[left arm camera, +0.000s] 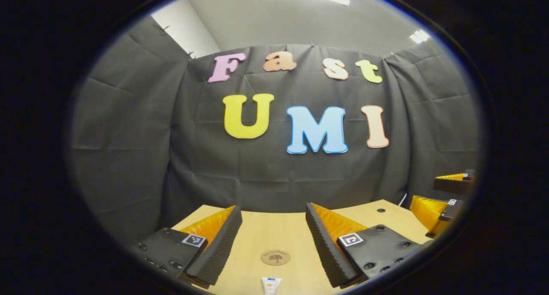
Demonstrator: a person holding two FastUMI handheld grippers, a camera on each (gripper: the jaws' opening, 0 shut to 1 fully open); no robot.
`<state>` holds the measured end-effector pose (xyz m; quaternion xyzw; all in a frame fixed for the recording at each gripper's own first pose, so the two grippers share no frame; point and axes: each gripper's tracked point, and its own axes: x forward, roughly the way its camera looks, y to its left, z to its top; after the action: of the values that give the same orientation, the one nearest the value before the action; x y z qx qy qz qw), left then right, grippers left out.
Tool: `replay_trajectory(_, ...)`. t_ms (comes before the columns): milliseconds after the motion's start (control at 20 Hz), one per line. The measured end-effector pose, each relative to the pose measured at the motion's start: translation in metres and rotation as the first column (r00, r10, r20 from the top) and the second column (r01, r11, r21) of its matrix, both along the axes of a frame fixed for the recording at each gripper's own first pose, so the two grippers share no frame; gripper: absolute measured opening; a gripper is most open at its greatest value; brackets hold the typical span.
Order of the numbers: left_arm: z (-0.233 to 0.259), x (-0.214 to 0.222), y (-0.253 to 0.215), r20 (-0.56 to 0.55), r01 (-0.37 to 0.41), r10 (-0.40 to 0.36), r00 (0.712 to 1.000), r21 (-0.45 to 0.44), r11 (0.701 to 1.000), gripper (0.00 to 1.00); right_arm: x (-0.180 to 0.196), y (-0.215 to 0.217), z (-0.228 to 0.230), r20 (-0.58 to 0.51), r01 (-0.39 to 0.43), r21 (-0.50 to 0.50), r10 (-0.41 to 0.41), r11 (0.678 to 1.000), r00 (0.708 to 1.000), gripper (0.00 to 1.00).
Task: Put the toothbrush and toothpaste on the desktop into the cup, then pick up the cup and place it on the coaster on the desktop.
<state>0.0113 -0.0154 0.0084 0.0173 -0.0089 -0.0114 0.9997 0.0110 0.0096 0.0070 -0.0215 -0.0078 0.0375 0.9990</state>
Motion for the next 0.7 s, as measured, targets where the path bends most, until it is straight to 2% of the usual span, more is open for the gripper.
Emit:
replay_trajectory(50,-0.002,0.001,-0.002,-0.004,-0.002,0.002,1.000,-0.002,1.000,0.96,0.001,0.000,0.000,0.000,-0.001,0.007,0.001,1.000,1.000,0.89)
replay_trajectory(500,-0.007,0.010,-0.006,-0.021,0.014,-0.014,1.000,-0.011,1.000,0.96,0.010,0.001,-0.006,-0.017,-0.005,0.011,0.006,1.000,1.000,0.89)
replay_trajectory(550,-0.009,0.011,-0.005,-0.025,0.018,-0.018,1.000,-0.007,1.000,0.92,0.010,0.001,-0.007,-0.023,-0.004,0.012,0.004,1.000,1.000,0.89)
replay_trajectory(650,-0.014,0.012,-0.010,-0.045,0.041,-0.041,0.998,0.004,0.999,0.99,0.011,0.005,-0.016,-0.058,-0.021,0.021,0.022,1.000,0.998,0.89)
replay_trajectory(700,-0.020,0.014,-0.011,-0.064,0.051,-0.050,0.997,0.011,0.999,0.96,0.013,0.007,-0.022,-0.086,-0.030,0.027,0.033,0.999,0.996,0.89)
